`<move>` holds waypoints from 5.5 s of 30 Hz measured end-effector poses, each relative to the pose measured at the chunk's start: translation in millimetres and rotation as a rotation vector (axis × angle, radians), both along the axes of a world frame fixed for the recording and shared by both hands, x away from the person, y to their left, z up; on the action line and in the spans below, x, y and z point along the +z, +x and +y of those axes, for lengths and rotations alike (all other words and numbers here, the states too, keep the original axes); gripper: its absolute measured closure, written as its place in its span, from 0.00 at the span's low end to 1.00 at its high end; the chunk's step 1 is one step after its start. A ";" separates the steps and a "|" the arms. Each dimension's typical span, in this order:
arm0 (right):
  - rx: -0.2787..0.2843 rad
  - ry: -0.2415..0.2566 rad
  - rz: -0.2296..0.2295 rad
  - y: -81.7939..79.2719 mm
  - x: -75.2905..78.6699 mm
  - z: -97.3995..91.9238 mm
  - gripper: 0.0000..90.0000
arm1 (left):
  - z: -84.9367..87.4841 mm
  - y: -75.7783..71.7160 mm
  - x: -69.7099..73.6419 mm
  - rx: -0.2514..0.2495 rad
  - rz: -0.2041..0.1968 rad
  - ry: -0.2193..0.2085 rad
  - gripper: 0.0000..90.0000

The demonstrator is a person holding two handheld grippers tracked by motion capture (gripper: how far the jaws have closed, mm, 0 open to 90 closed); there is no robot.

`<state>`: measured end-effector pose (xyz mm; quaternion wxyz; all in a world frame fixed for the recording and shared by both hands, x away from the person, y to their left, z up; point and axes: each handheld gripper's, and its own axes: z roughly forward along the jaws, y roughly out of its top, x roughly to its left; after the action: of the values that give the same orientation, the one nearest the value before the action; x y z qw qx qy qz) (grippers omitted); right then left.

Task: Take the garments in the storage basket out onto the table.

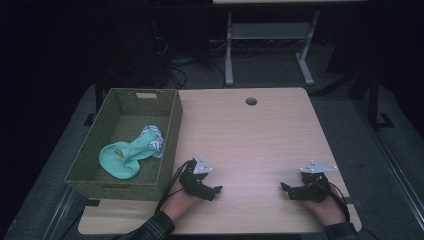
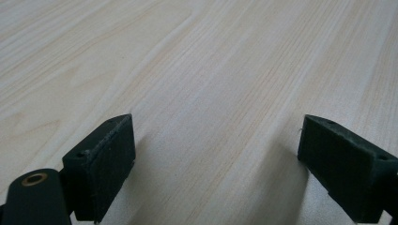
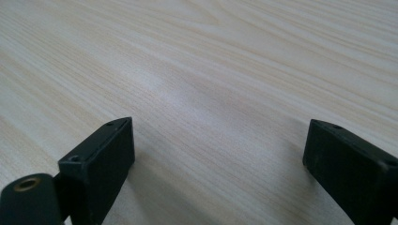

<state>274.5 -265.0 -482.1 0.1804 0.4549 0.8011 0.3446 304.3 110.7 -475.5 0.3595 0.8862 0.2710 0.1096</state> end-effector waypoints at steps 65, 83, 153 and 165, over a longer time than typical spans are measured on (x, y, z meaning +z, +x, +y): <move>0.010 0.005 0.006 0.2 0.0 0.1 0.10 | -2.3 25.2 55.5 0.001 0.005 0.032 0.14; 0.011 0.004 0.006 0.2 0.0 0.1 0.10 | -1.3 27.1 74.8 -0.005 -0.001 0.026 0.14; 0.000 0.001 0.003 1.1 -0.1 -1.1 0.09 | 58.8 59.0 133.9 -0.023 -0.014 -0.023 0.15; 0.001 0.001 0.004 1.1 -0.1 -1.0 0.09 | 81.8 60.9 140.4 0.039 -0.024 -0.041 0.16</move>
<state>275.5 -265.9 -482.1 0.1784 0.4552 0.8015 0.3444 365.3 192.5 -335.1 0.3785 0.8718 0.2862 0.1216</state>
